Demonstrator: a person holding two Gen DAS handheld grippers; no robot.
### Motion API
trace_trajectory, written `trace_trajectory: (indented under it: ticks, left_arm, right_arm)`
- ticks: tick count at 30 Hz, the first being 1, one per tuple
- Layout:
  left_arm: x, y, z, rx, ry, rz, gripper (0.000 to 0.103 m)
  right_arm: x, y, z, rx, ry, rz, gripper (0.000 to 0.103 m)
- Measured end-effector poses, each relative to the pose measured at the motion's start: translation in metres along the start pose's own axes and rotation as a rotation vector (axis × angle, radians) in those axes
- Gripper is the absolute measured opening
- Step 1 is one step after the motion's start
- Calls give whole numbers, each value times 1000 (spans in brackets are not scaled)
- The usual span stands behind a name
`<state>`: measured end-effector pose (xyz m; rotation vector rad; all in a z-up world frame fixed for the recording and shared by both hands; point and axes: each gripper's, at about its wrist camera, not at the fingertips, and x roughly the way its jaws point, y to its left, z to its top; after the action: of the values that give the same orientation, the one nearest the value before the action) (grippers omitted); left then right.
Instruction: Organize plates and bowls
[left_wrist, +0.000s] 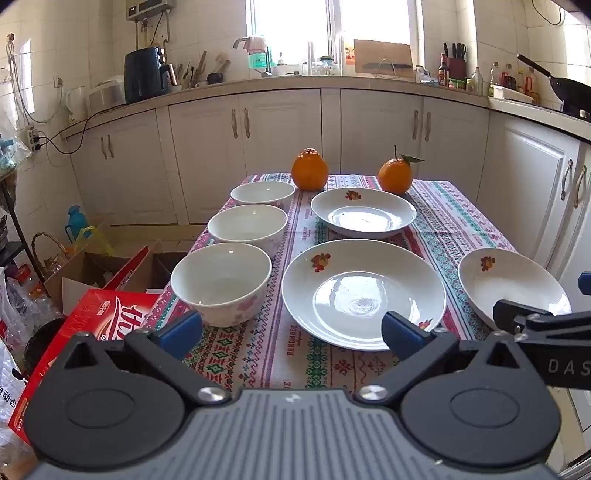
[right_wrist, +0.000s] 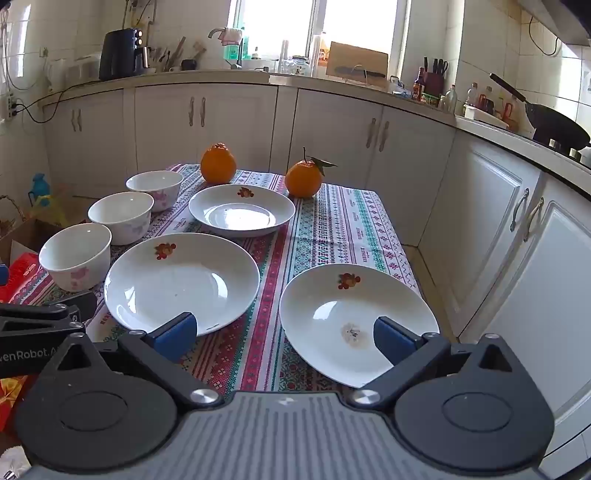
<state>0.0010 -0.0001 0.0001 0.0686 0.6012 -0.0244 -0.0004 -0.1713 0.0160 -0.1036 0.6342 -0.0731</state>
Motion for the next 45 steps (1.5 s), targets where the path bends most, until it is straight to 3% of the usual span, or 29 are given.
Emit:
trace_trajectory:
  ticks: [45]
  left_arm:
    - [0, 0, -1, -13, -3, 3, 102]
  right_arm:
    - [-5, 3, 4, -9, -8, -2, 103]
